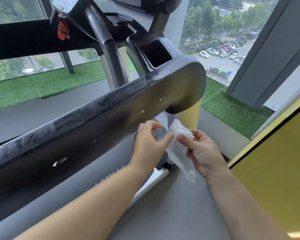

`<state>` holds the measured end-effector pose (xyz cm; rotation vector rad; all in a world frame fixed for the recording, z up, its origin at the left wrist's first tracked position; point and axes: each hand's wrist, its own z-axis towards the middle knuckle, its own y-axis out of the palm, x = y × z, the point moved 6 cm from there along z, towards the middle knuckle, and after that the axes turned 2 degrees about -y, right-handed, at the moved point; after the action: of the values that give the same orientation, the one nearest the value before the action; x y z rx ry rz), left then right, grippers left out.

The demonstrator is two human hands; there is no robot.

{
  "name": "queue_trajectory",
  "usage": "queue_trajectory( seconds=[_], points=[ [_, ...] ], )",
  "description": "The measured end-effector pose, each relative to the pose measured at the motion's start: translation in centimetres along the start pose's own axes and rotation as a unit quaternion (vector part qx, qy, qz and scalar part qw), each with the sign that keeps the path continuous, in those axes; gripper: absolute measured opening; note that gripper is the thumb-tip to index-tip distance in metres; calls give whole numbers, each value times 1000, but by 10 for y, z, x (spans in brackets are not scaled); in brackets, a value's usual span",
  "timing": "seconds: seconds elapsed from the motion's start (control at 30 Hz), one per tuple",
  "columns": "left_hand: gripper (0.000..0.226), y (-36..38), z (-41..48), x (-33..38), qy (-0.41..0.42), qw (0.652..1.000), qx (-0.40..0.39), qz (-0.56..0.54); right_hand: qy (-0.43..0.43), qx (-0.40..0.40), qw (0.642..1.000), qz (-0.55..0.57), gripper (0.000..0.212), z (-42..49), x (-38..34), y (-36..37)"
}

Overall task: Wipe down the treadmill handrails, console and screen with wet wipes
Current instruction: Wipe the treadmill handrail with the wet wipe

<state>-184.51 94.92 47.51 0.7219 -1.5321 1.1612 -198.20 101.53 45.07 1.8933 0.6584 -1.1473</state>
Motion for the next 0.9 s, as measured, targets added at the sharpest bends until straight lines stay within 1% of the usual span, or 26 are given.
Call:
queue_trajectory(
  seconds=[0.03, 0.13, 0.2, 0.27, 0.3, 0.37, 0.43, 0.5, 0.53, 0.6, 0.63, 0.67, 0.73, 0.8, 0.87, 0.9],
  points=[
    [23, 1, -3, 4, 12, 1000, -4, -10, -10, 13, 1000, -7, 60, 1, 1, -2],
    [29, 18, -9, 1, -16, 993, -101, -52, -23, 27, 999, -40, 49, 0, 4, 0],
    [28, 23, -10, 0, -28, 988, -128, -79, -26, 23, 998, -46, 43, -3, 3, 5],
    [20, 23, -9, -1, -44, 981, -134, -131, -35, 18, 998, -44, 35, -4, 0, 8],
    [20, 24, -8, -4, -58, 978, -139, -145, -38, 15, 998, -47, 31, -3, -2, 9],
    [28, 24, -5, -11, -81, 977, -142, -136, -41, 14, 998, -53, 24, -3, -5, 7],
    [30, 21, 0, -22, -123, 975, -119, -140, -36, 27, 999, -29, 16, 0, -7, -1],
    [24, 16, 4, -34, -184, 957, -98, -202, -34, 47, 998, 3, 6, 3, -10, -12],
    [21, 16, 6, -37, -207, 945, -100, -235, -33, 53, 998, -2, 9, 3, -11, -16],
    [21, 17, 7, -42, -235, 930, -111, -262, -37, 60, 996, -63, 14, 4, -9, -22],
    [21, 19, 6, -45, -243, 927, -109, -264, -43, 67, 992, -100, 15, 4, -6, -23],
    [21, 20, 6, -49, -245, 933, -96, -246, -50, 77, 987, -130, 16, 5, -4, -24],
    [22, 17, 6, -52, -223, 960, -62, -159, -62, 104, 979, -163, 18, 8, 0, -25],
    [24, 11, 7, -51, -192, 976, -36, -99, -74, 114, 972, -194, 17, 10, 3, -26],
    [35, 5, 7, -47, -175, 980, -24, -92, -81, 113, 959, -247, 13, 10, 3, -26],
    [41, 4, 6, -44, -167, 979, -37, -110, -78, 110, 954, -266, 11, 10, 2, -27]
  ],
)
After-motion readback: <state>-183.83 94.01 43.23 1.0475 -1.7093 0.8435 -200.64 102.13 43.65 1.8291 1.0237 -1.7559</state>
